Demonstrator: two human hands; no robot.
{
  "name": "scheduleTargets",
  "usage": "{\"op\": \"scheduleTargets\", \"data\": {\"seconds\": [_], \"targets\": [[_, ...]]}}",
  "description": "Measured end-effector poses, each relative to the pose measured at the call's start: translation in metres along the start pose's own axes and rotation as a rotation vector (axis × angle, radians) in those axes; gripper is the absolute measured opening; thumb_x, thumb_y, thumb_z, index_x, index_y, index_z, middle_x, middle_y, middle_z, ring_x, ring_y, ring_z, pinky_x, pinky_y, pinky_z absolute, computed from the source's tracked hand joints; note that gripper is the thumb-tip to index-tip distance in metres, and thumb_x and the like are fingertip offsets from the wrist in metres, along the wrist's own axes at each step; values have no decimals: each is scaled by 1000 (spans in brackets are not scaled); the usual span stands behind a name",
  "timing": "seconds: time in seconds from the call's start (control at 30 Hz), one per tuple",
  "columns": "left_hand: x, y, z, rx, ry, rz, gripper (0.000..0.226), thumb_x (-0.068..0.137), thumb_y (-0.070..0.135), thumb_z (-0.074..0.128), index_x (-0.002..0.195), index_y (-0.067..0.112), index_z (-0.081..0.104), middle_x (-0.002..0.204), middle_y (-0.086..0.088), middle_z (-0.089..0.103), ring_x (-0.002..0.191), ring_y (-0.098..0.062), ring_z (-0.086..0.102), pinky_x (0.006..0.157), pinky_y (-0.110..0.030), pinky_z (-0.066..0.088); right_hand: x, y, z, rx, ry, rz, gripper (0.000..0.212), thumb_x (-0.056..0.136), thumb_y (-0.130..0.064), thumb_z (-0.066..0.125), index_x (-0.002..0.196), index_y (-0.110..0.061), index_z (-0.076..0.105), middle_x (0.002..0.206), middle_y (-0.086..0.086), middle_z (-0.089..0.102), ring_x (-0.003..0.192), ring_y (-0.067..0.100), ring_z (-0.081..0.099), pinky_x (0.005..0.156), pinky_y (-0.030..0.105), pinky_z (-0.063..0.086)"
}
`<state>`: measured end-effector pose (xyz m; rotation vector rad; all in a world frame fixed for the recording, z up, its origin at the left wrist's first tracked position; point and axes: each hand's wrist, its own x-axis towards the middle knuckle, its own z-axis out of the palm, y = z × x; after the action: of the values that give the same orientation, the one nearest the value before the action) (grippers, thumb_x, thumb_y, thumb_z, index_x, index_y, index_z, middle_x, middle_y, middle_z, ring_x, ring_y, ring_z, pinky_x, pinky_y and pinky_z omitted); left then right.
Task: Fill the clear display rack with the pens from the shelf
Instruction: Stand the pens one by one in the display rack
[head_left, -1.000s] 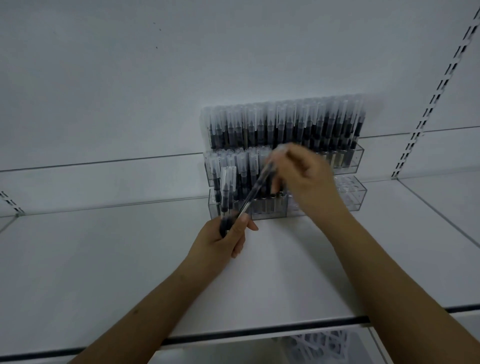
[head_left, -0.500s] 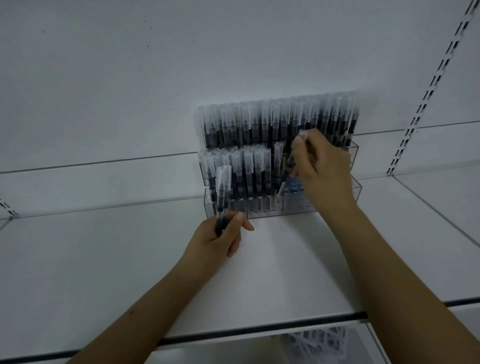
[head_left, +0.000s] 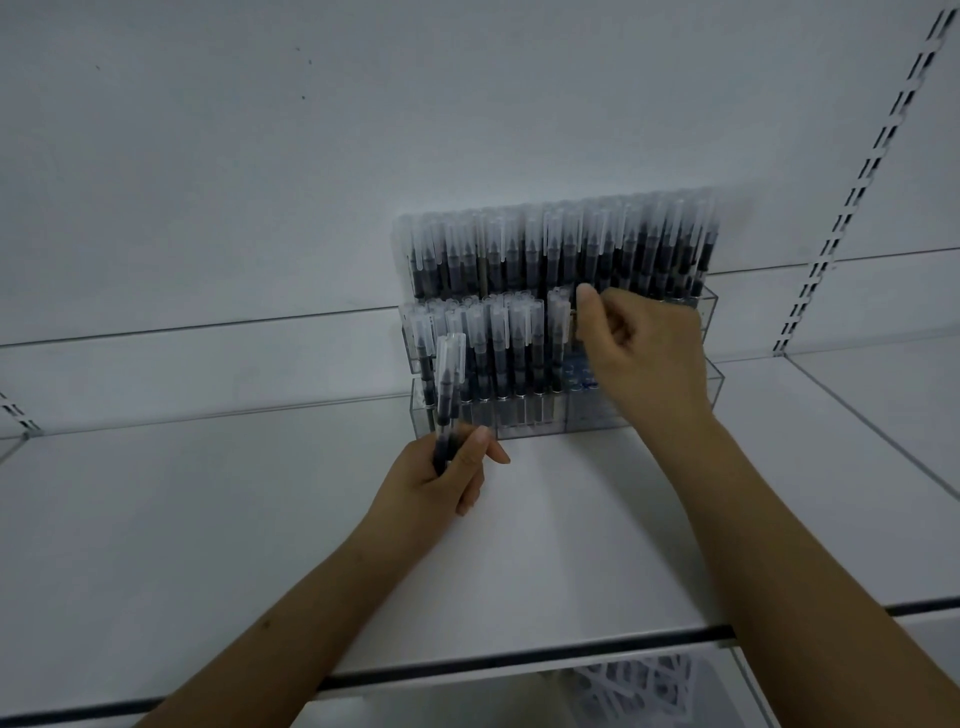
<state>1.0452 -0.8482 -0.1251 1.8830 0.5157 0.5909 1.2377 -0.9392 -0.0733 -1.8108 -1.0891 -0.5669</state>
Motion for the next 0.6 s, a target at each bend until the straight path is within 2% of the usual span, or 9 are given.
{"op": "scheduleTargets", "data": {"seconds": [0.07,0.13,0.23,0.27,0.33,0.37,0.47,0.53,0.6], "targets": [[0,0,0,2,-3,0,35,99,36,42,80,19,65,50,3,47,50,-12,44,59,-20,40,-3,-8,0,184,-55,-74,51,99,-44,43,63,-14,63,50,-12,53,45,8,52,46,20,39],[0,1,1,17,-7,3,34,99,35,43,80,19,66,50,1,48,49,-11,44,58,-20,40,-10,-19,5,338,-240,-96,43,95,-44,53,75,-12,72,56,-12,62,51,8,62,50,19,49],[0,1,1,36,-18,14,34,96,39,44,79,20,66,50,0,48,48,-11,44,56,-20,39,-16,-31,14,501,-579,2,22,91,-36,65,91,-15,72,62,-19,67,50,8,66,56,23,56],[0,1,1,40,-20,21,34,95,40,44,78,21,66,49,1,48,48,-11,44,55,-19,38,-16,-33,16,548,-645,46,17,91,-30,67,93,-14,71,65,-17,69,51,12,68,60,26,58],[-1,1,1,39,-23,29,34,92,44,44,75,25,65,49,3,48,47,-9,43,55,-17,37,-17,-35,16,619,-699,108,12,91,-22,68,95,-11,69,68,-4,73,54,15,69,63,27,58],[-1,1,2,37,-23,26,34,90,47,43,74,26,65,49,3,48,47,-9,44,55,-16,38,-16,-35,15,648,-705,126,10,91,-21,69,94,-11,68,66,1,72,54,15,69,62,25,56],[-1,1,2,43,-33,13,38,92,46,42,77,22,66,50,0,48,49,-10,46,58,-15,41,-12,-33,8,755,-623,164,5,92,-16,66,92,-11,68,63,-2,70,48,10,63,49,18,47],[-1,1,2,58,-45,19,38,98,39,41,79,19,67,49,1,47,48,-8,46,60,-13,40,-6,-28,-1,860,-444,215,5,94,-13,62,94,-13,67,72,3,71,49,12,61,42,19,43],[-1,0,2,68,-51,16,37,100,34,41,80,17,67,48,3,47,48,-7,45,60,-12,39,0,-20,-13,937,-151,252,8,97,-10,57,94,-12,63,78,7,70,52,16,60,41,21,43]]}}
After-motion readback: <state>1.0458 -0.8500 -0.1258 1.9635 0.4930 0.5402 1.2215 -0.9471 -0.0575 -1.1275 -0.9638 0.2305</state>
